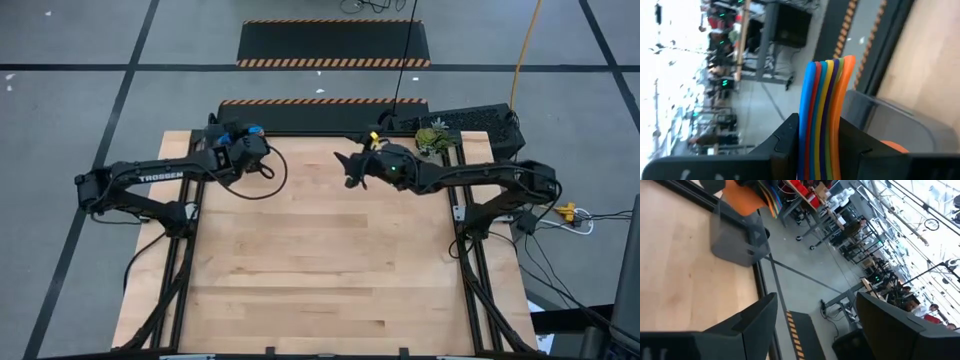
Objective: Nest measuring cups in basket
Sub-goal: Put the stacked measuring cups into the black bin
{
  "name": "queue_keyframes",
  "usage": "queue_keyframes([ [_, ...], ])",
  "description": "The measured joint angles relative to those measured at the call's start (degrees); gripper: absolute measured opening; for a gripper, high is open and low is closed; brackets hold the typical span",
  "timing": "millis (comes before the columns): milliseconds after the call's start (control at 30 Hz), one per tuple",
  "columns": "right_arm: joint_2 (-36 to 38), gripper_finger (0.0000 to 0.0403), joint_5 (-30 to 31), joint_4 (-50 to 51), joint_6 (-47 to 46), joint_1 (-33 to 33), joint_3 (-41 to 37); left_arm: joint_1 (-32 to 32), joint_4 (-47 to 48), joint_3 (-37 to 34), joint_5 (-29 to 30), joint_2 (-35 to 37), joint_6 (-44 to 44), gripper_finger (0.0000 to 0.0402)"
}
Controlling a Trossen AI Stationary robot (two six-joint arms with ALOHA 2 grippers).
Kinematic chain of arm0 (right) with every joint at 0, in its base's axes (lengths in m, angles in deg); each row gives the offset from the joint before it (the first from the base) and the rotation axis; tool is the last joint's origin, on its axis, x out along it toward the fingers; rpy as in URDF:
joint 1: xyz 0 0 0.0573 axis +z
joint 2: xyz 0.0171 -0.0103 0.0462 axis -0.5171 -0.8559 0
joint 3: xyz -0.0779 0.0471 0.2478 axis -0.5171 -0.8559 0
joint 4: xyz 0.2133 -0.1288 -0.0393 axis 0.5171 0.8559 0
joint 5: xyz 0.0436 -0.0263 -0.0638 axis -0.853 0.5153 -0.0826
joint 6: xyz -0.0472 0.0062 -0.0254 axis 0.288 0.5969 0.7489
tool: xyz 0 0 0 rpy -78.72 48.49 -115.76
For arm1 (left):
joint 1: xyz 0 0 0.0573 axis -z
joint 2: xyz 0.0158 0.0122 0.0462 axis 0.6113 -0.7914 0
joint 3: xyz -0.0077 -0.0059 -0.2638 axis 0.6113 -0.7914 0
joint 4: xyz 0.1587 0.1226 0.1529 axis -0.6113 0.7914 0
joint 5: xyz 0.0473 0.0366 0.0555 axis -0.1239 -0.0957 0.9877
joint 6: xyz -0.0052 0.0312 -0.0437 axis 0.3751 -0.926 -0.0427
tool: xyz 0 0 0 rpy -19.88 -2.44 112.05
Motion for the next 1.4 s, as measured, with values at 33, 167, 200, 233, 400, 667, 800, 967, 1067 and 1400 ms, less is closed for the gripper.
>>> queue_keyframes([
  [33, 0.39, 0.0265, 0.00, -1.33, 0.02, 0.00, -1.46, -0.02, -2.41, -1.17, 0.77, 0.00, -0.09, 0.0085],
  [167, 0.90, 0.0265, 0.00, -5.85, 0.66, 0.00, -5.16, -0.20, -15.59, -6.94, 2.23, 0.00, -3.80, 0.0085],
  [200, 0.90, 0.0265, 0.00, -6.14, 0.63, 0.00, -5.28, -0.37, -19.45, -8.76, 3.58, 0.00, -5.75, 0.0085],
  [233, 0.91, 0.0265, -0.02, -6.14, 0.34, 0.00, -5.31, -0.67, -23.34, -10.55, 4.94, -0.02, -7.73, 0.0085],
  [400, 0.93, 0.0265, -1.49, -6.17, -2.25, 0.00, -5.33, -3.36, -42.72, -18.99, 8.19, 0.00, -15.71, 0.0085],
  [667, 0.90, 0.0265, -1.73, -6.61, -3.11, 0.00, -5.33, -8.38, -47.00, -23.47, 7.53, -0.02, -17.20, 0.0085],
  [800, 0.90, 0.0265, -2.86, -6.76, -3.50, 0.00, -5.33, -10.55, -47.44, -23.53, 2.63, -0.05, -15.49, 0.0085],
  [967, 0.90, 0.0265, -3.06, -7.63, -3.81, 0.00, -5.33, -13.56, -49.15, -23.53, 1.22, -0.07, -15.98, 0.0085],
  [1067, 0.90, 0.0265, -3.06, -7.72, -3.67, 0.00, -5.33, -15.28, -49.14, -23.53, -2.24, -0.07, -16.57, 0.0085],
  [1400, 0.88, 0.0265, -3.77, -8.17, -3.31, 0.00, -5.33, -19.25, -49.33, -23.53, -6.76, -0.11, -14.45, 0.0085],
])
